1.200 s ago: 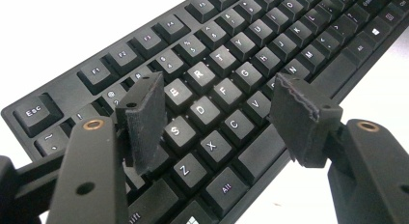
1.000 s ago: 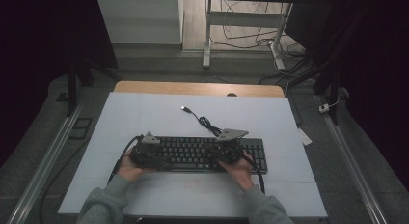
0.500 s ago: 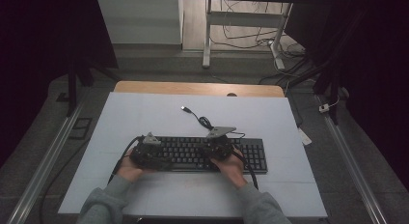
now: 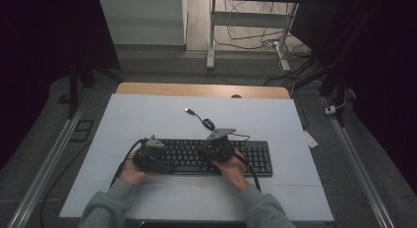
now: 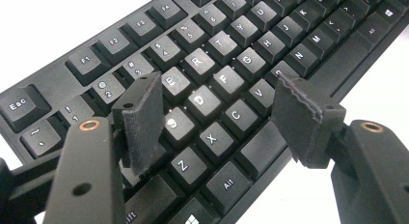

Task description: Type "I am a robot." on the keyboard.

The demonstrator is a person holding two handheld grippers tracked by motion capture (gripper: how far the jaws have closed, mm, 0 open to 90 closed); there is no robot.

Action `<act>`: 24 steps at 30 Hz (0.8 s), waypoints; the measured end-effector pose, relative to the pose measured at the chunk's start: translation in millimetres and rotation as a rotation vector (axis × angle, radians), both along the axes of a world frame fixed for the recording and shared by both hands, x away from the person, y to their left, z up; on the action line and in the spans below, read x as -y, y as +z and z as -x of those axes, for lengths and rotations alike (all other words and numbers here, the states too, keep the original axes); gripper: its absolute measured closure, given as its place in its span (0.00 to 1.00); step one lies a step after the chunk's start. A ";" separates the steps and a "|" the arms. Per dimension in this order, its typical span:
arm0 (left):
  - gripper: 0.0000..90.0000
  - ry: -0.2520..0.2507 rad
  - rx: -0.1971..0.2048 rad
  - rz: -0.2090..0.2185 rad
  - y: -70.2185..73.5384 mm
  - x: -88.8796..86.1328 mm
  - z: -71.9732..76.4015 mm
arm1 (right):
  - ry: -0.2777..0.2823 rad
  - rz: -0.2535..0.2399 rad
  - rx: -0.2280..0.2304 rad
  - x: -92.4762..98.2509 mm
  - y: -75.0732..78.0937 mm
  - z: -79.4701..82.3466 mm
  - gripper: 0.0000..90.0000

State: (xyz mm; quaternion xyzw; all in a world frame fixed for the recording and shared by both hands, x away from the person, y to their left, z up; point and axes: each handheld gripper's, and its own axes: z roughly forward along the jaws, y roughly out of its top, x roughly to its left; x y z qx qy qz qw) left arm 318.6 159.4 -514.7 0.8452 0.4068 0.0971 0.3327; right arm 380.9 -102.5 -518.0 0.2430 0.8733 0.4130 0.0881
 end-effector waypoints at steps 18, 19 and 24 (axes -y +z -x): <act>0.39 -0.018 -0.006 -0.013 -1.8 1.2 -0.4 | 0.005 -0.004 -0.001 -2.4 -0.4 0.3 0.98; 0.39 -0.018 -0.006 -0.013 -1.8 1.2 -0.4 | 0.005 -0.003 0.001 -2.2 -0.4 0.1 0.98; 0.39 -0.018 -0.006 -0.013 -1.8 1.1 -0.4 | 0.002 -0.004 0.000 -1.5 -0.4 -0.1 0.98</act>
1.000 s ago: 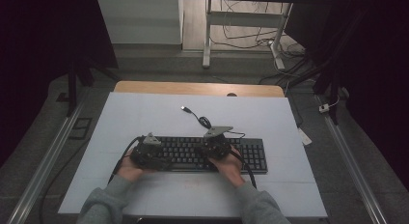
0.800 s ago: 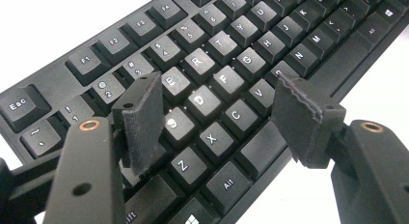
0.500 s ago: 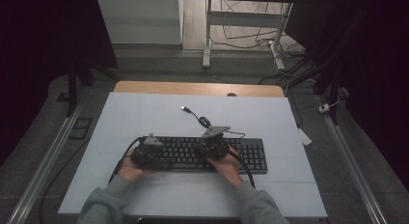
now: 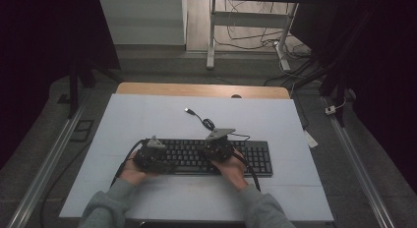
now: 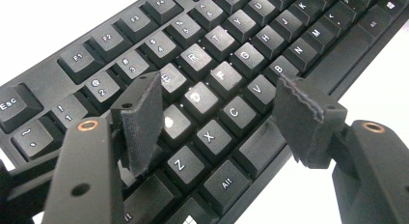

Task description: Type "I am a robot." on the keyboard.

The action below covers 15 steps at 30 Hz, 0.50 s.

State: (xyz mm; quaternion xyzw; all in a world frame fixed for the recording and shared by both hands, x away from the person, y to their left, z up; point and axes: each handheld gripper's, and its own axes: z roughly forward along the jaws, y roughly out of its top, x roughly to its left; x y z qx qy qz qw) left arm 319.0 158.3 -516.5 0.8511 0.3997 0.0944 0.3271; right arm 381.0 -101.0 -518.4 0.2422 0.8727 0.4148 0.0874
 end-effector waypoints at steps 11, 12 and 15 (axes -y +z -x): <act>0.39 0.011 0.015 0.013 2.5 -2.1 0.6 | -0.001 0.018 -0.001 -1.4 -1.8 0.5 0.99; 0.39 0.013 0.017 0.015 2.8 -2.5 0.6 | -0.001 0.019 0.001 -1.4 -1.7 0.8 1.00; 0.39 0.020 0.018 0.023 3.1 -3.2 0.8 | -0.001 0.021 0.005 -2.0 -1.3 1.4 1.00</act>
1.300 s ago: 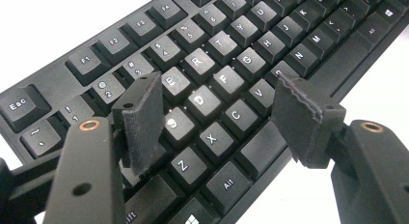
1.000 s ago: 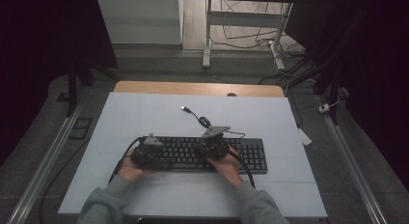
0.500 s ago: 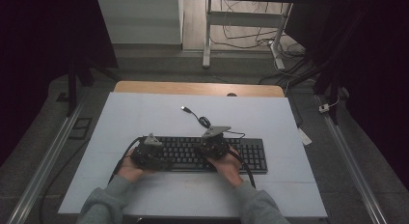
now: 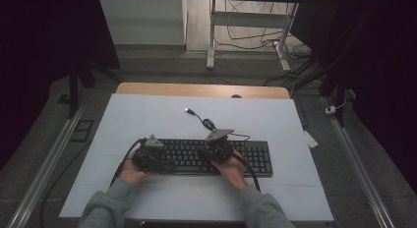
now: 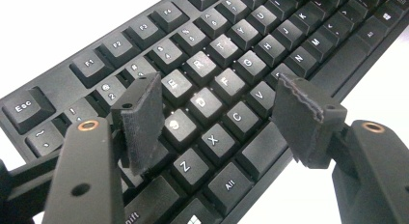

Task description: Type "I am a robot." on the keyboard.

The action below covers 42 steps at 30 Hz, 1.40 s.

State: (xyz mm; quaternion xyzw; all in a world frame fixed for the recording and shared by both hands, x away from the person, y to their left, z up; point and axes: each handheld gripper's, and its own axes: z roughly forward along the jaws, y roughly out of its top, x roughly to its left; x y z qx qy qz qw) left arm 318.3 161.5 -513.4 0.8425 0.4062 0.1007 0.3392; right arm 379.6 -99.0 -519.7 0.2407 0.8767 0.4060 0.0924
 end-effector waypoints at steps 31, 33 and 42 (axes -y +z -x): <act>0.40 0.004 0.021 0.016 3.7 -0.6 1.9 | -0.049 -0.055 0.001 58.0 15.0 24.7 0.75; 0.41 -0.001 0.031 0.024 4.7 0.7 2.6 | -0.058 -0.059 0.010 67.1 15.5 28.1 0.70; 0.54 -0.035 0.065 0.061 8.4 11.3 6.8 | -0.099 -0.062 0.036 98.6 15.6 44.9 0.62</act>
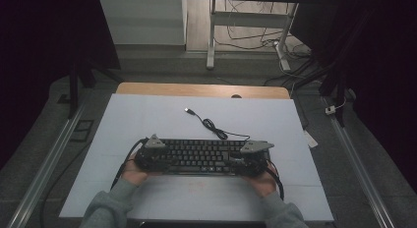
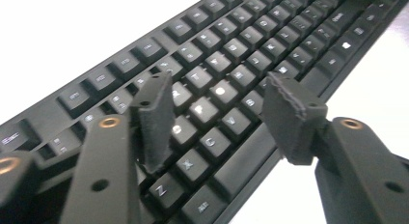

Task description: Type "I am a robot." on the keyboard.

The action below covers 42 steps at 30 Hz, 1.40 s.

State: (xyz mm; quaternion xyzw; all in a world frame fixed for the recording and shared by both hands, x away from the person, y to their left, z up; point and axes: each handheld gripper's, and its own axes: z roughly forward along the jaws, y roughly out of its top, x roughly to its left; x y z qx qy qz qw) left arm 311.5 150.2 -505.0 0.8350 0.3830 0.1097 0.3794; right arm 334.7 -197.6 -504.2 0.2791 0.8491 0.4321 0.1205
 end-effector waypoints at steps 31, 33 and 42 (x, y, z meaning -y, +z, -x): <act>0.99 -0.065 -0.024 -0.085 -14.2 35.0 -2.5 | -0.011 0.023 0.010 13.1 -4.0 8.0 0.60; 0.99 -0.065 -0.027 -0.078 -16.6 34.1 -3.3 | -0.010 0.025 0.008 12.8 -4.3 7.9 0.60; 0.99 -0.051 0.008 -0.033 -7.9 26.8 -1.3 | -0.010 0.022 0.013 12.6 -2.8 7.9 0.60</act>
